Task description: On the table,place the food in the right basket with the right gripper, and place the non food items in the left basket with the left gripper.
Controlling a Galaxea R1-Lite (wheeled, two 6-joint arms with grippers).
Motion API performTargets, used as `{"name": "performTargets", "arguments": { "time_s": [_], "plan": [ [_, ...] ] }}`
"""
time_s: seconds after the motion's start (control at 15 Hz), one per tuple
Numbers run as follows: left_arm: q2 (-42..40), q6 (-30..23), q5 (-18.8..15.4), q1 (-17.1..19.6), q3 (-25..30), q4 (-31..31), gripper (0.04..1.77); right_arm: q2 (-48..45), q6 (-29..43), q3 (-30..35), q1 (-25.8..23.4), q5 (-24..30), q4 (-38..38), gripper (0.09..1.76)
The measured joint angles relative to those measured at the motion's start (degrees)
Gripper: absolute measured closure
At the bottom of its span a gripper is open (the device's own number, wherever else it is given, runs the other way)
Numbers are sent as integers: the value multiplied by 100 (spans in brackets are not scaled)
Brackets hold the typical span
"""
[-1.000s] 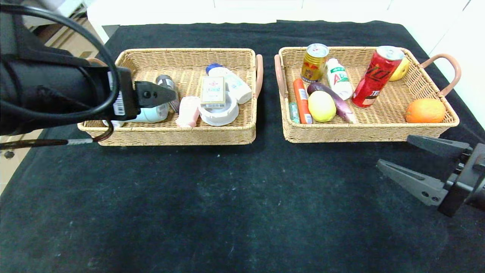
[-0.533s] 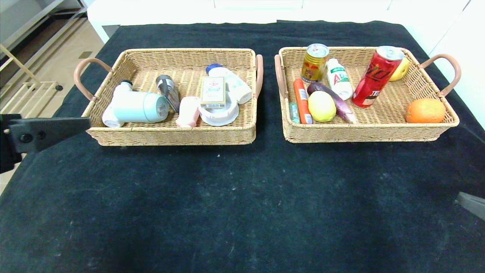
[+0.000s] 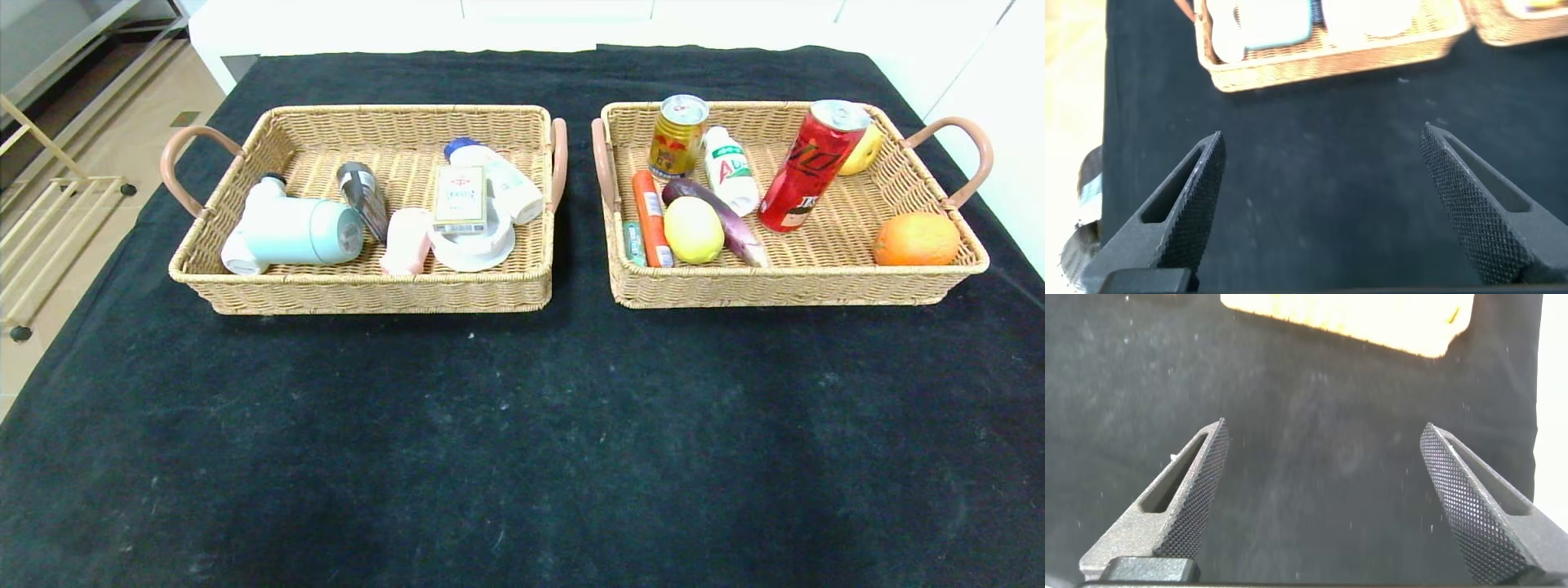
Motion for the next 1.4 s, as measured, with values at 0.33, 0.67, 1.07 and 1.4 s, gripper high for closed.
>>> {"name": "performTargets", "arguments": {
  "time_s": [0.33,0.67,1.07,1.4],
  "plan": [
    [-1169,41,-1181,631,239,657,10,-1020,243,833,149,-234,60,14],
    [-2244,85,-1595,701,1119,692,9,-1648,323,1342,188,-251,18,14],
    [-3565,162,-1371,707,3360,-1056,9,-2387,307,2381,193,-657,-1112,14],
    [-3738,347,-592,701,5639,-3438,9,-2500,207,4393,193,-1182,-3589,14]
  ]
}}
